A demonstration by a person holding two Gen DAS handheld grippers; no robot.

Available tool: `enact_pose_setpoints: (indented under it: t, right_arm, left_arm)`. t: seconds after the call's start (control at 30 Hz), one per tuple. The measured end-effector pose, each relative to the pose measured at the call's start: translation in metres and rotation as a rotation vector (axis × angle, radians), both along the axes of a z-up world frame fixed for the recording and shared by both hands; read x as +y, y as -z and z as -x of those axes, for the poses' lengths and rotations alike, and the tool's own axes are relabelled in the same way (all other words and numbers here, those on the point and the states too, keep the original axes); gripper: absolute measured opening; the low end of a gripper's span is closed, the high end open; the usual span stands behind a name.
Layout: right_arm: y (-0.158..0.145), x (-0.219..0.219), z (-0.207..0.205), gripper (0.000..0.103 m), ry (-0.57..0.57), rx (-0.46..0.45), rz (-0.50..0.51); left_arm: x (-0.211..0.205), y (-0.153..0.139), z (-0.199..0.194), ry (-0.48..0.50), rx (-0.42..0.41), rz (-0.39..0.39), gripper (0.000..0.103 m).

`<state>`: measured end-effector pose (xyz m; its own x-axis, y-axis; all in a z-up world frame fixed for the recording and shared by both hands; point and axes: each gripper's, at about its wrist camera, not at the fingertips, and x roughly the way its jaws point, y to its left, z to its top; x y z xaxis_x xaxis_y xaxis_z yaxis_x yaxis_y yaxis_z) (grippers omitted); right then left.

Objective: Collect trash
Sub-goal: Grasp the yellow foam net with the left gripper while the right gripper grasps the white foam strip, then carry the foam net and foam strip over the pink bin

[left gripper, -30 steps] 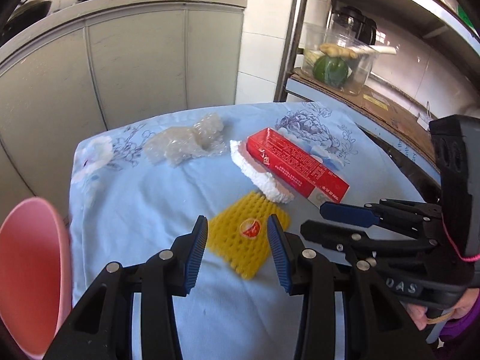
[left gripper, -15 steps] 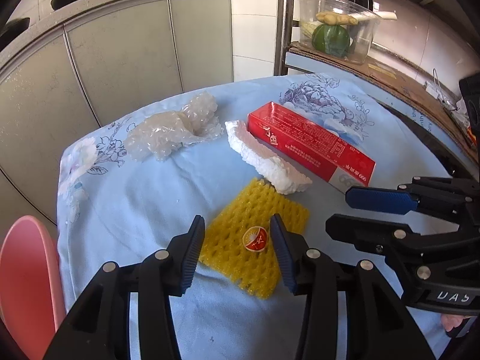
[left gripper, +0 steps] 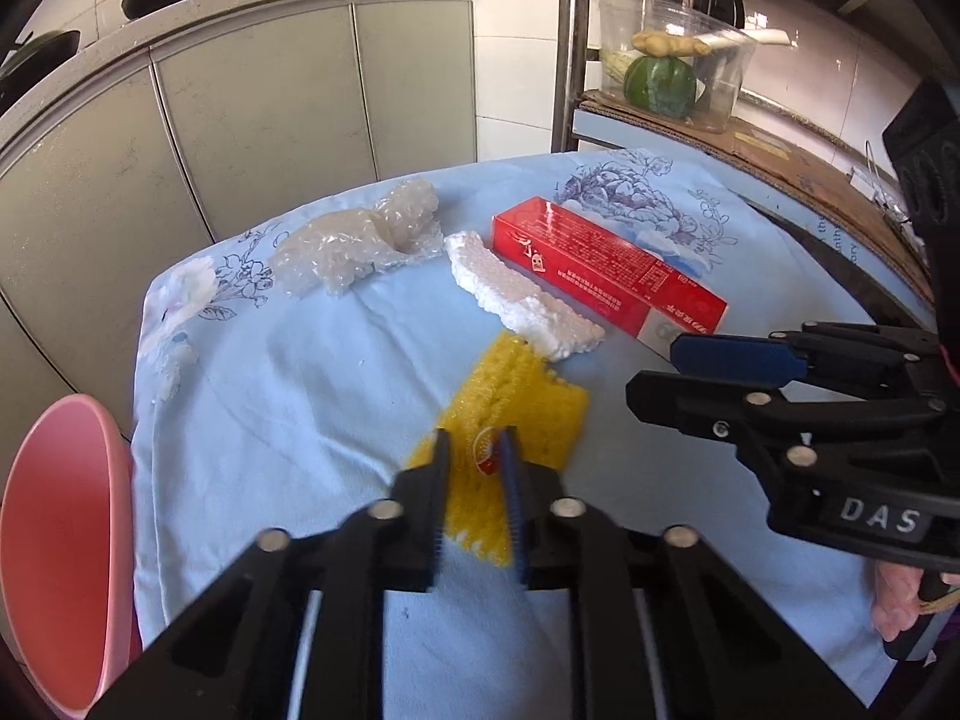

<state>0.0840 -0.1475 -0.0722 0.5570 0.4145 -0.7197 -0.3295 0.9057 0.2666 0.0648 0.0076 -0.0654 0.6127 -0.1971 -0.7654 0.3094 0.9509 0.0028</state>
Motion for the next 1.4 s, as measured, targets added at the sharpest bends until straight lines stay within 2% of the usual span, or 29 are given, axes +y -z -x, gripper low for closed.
enact_pose_setpoints:
  t: [0.13, 0.27, 0.53, 0.7, 0.9, 1.2, 1.23, 1.27, 1.4]
  right_arm:
    - [0.0, 0.0, 0.0, 0.037, -0.008, 0.004, -0.011]
    - [0.001, 0.005, -0.003, 0.037, -0.033, 0.019, -0.035]
    - [-0.008, 0.03, -0.03, 0.037, -0.063, -0.015, 0.04]
    - [0.001, 0.044, -0.054, 0.037, -0.047, -0.001, 0.121]
    - [0.008, 0.05, -0.063, 0.037, -0.01, -0.027, 0.193]
    - [0.013, 0.045, -0.063, 0.036, -0.016, -0.014, 0.141]
    - [0.013, 0.045, -0.06, 0.035, -0.023, -0.01, 0.131]
    - [0.013, 0.046, -0.057, 0.028, -0.028, -0.008, 0.127]
    - [0.012, 0.049, -0.042, 0.02, -0.056, -0.006, 0.112]
  left_arm:
    - [0.016, -0.009, 0.008, -0.05, 0.009, 0.089, 0.007]
    - [0.032, -0.02, 0.019, -0.111, -0.024, 0.143, 0.007]
    - [0.056, -0.03, 0.038, -0.173, -0.074, 0.231, 0.007]
    - [0.062, -0.028, 0.041, -0.187, -0.064, 0.247, 0.007]
    - [0.069, -0.024, 0.043, -0.207, -0.054, 0.262, 0.007]
    - [0.076, -0.028, 0.046, -0.25, -0.077, 0.252, 0.007]
    - [0.076, -0.029, 0.047, -0.252, -0.083, 0.249, 0.007]
    - [0.076, -0.03, 0.048, -0.253, -0.087, 0.246, 0.007]
    - [0.076, -0.035, 0.052, -0.257, -0.108, 0.234, 0.007]
